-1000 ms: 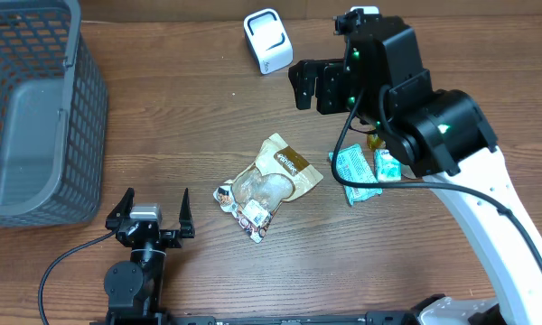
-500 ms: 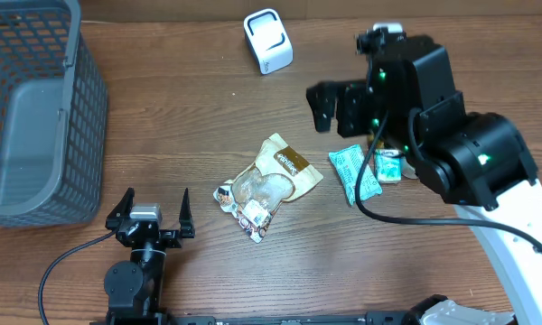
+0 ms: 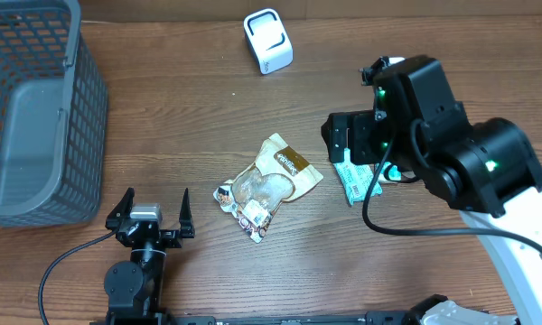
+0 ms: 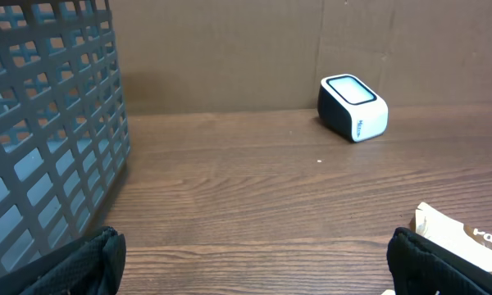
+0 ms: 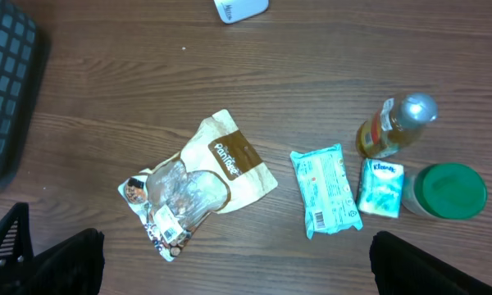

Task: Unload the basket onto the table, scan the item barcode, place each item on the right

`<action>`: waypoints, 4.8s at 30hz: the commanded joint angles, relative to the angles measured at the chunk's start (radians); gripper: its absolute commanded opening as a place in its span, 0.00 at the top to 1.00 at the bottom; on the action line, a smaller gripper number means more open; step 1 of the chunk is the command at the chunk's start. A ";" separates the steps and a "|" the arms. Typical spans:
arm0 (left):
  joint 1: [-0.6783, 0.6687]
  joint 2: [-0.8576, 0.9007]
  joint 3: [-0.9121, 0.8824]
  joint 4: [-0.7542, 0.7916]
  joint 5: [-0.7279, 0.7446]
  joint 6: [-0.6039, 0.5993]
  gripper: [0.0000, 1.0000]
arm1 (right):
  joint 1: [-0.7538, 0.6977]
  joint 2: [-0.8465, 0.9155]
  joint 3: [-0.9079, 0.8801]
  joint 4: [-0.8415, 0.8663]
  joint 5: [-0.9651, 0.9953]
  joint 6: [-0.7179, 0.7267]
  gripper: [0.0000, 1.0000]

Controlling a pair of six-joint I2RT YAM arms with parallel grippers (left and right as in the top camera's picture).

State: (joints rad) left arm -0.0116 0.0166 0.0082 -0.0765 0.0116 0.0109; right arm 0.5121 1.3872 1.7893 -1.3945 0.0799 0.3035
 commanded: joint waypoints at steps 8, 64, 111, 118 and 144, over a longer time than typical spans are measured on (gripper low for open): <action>-0.002 -0.013 -0.003 -0.002 0.007 0.019 0.01 | -0.016 -0.163 -0.200 0.071 0.028 0.004 0.00; -0.002 -0.013 -0.003 -0.002 0.007 0.019 0.00 | -0.267 -1.118 -1.104 0.429 0.050 0.004 0.00; -0.002 -0.013 -0.003 -0.001 0.007 0.019 0.01 | -0.436 -1.384 -1.782 1.478 -0.270 -0.340 0.00; -0.002 -0.013 -0.003 -0.001 0.007 0.019 0.00 | -0.436 -1.384 -1.781 1.325 -0.247 -0.365 0.00; -0.002 -0.013 -0.003 -0.002 0.007 0.019 0.00 | -0.436 -1.384 -1.781 1.324 -0.212 -0.364 0.00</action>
State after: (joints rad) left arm -0.0116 0.0158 0.0082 -0.0761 0.0143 0.0109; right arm 0.0799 0.0101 0.0185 -0.0727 -0.1486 -0.0532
